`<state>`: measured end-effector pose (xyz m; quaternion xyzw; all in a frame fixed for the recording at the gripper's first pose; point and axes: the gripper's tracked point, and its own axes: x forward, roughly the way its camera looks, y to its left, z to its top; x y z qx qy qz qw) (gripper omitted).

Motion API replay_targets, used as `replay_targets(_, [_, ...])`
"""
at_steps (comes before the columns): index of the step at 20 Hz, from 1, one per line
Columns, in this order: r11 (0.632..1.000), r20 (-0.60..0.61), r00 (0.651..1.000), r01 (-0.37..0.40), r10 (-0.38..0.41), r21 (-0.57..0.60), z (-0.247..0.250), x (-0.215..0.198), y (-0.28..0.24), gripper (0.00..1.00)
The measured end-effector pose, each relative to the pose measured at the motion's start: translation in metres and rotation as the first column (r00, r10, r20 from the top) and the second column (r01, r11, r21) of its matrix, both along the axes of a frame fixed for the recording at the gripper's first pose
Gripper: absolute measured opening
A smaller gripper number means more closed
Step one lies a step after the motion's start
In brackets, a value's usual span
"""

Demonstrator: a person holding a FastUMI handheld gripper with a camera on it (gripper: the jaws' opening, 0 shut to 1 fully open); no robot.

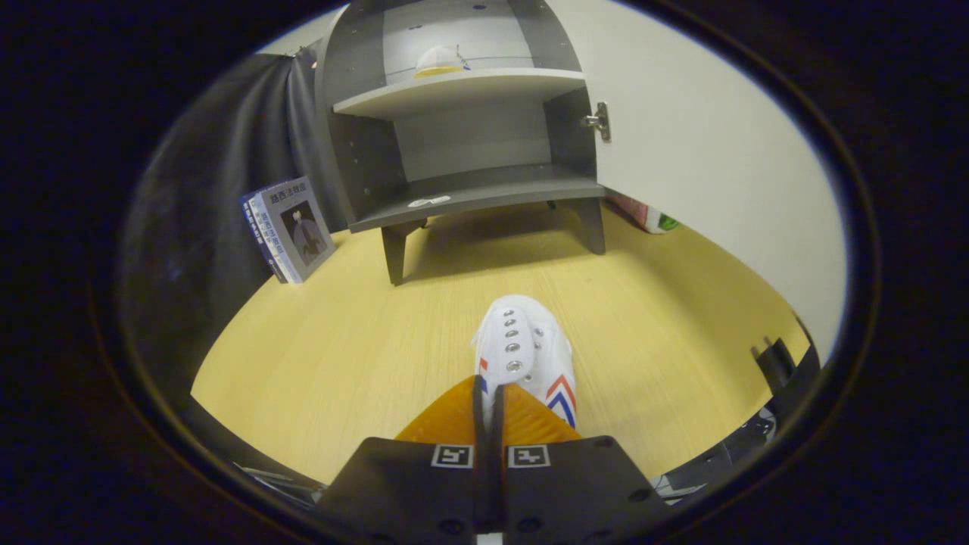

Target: Open the shoe cabinet door, grab the shoes and put them into the shoe cabinet, then close the shoe cabinet door.

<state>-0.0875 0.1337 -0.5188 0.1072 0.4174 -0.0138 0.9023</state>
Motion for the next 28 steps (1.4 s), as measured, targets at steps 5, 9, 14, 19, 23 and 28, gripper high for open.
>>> replay_targets(5, [1.000, 0.037, 0.999, -0.009, 0.010, -0.013, 0.033, 0.012, -0.003, 0.02])
replay_targets(9, [1.000, 0.095, 0.995, -0.002, 0.003, -0.007, 0.069, 0.029, -0.007, 0.02])
replay_targets(14, [0.998, 0.182, 0.983, 0.011, 0.000, -0.060, 0.140, 0.062, -0.018, 0.02])
replay_targets(19, [0.990, 0.281, 0.959, 0.019, 0.022, -0.143, 0.228, 0.110, -0.022, 0.02])
replay_targets(23, [0.990, 0.353, 0.935, 0.023, 0.028, -0.141, 0.283, 0.166, -0.029, 0.02])
replay_targets(28, [0.987, 0.406, 0.913, 0.043, 0.024, -0.154, 0.295, 0.263, -0.061, 0.02])
